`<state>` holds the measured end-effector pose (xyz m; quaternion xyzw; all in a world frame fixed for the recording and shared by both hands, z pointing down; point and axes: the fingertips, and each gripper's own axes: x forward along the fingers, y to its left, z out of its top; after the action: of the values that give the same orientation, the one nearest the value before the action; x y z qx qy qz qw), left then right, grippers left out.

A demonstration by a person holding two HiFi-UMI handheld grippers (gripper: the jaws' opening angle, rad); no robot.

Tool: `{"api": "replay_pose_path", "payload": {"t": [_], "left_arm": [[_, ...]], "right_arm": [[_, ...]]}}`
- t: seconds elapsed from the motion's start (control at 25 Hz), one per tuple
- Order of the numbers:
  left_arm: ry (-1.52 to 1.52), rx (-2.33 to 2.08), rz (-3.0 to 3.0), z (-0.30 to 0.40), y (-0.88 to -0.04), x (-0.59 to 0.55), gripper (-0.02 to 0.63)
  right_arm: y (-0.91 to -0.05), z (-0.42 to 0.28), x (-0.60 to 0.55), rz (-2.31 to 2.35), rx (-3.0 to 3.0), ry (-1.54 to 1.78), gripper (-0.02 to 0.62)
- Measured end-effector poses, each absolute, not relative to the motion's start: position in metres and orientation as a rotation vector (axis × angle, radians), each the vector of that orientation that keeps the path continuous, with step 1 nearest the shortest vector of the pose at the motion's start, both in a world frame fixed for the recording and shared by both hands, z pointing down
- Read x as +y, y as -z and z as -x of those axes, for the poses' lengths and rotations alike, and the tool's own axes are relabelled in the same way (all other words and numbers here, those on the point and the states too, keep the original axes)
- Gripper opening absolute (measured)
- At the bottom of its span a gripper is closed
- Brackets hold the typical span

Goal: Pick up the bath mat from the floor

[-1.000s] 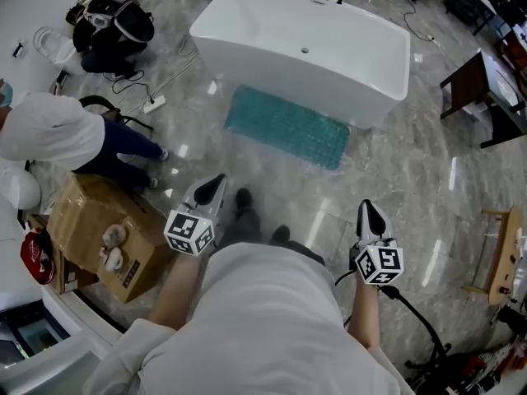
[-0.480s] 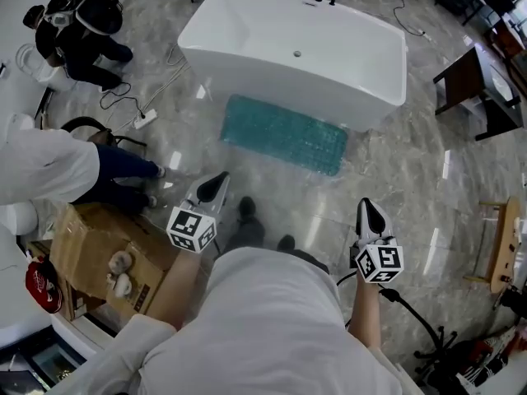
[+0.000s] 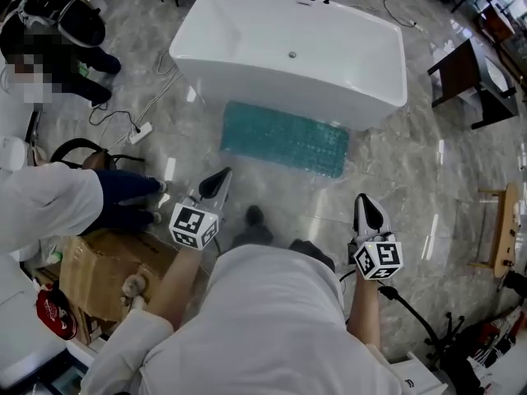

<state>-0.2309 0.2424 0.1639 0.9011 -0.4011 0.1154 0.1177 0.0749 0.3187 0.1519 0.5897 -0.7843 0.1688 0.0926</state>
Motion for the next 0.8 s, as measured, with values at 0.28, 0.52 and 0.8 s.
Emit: {"api": "replay_pose_path", "payload": {"t": [0.28, 0.52, 0.8], "left_arm": [[-0.356, -1.135, -2.621, 0.265, -0.174, 0.216, 0.0], [-0.309, -1.086, -2.623, 0.261, -0.175, 0.204, 0.0], [-0.285, -1.085, -2.614, 0.239, -0.177, 0.176, 0.0]], "right_arm": [[-0.154, -0.047, 0.296, -1.777, -2.28, -0.511, 0.005], [-0.163, -0.05, 0.281, -1.76, -2.266, -0.553, 0.005], [-0.172, -0.065, 0.23, -1.705, -2.332, -0.567, 0.005]]}}
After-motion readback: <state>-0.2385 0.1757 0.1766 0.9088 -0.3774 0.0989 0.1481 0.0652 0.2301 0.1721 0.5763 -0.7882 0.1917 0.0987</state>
